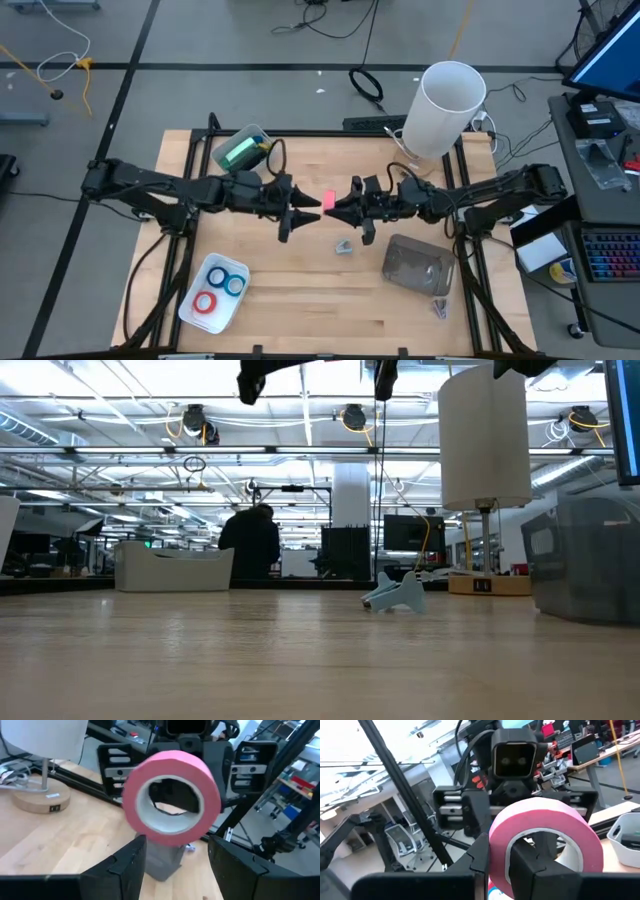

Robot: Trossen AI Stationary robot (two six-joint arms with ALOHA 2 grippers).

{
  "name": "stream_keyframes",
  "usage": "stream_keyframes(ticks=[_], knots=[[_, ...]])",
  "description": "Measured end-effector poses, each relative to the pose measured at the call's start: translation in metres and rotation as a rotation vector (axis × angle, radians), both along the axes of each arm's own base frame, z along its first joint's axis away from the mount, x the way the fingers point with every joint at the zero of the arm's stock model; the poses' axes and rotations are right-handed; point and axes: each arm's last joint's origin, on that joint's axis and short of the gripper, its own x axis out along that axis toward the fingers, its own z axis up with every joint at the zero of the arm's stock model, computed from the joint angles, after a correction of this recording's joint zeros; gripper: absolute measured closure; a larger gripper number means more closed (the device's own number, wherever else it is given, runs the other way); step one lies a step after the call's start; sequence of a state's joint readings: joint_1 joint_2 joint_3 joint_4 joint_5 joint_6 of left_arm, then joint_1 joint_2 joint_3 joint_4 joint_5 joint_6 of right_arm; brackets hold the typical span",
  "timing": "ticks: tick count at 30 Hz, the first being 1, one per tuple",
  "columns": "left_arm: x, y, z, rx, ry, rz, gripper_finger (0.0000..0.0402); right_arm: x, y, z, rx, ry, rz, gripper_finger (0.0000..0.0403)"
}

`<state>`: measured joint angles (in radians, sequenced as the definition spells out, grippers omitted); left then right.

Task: Pick and place Stapler, Stapler remover, tape
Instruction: Put the pink tape into the white bin

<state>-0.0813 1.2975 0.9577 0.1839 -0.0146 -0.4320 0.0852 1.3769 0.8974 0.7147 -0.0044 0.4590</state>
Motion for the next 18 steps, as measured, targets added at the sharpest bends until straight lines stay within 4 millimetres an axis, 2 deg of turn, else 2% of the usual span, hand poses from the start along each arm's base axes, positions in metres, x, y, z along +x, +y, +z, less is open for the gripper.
stream_keyframes(ticks=[4,18], knots=[[0.006,0.002,-0.002,0.010,-0.023,-0.004,0.0190,0.000,-0.006,0.000,0.050,0.004,-0.012,0.0371],[0.006,0.002,-0.002,0.077,-0.027,-0.009,0.0190,0.001,-0.016,0.000,0.226,0.027,0.008,0.0371]])
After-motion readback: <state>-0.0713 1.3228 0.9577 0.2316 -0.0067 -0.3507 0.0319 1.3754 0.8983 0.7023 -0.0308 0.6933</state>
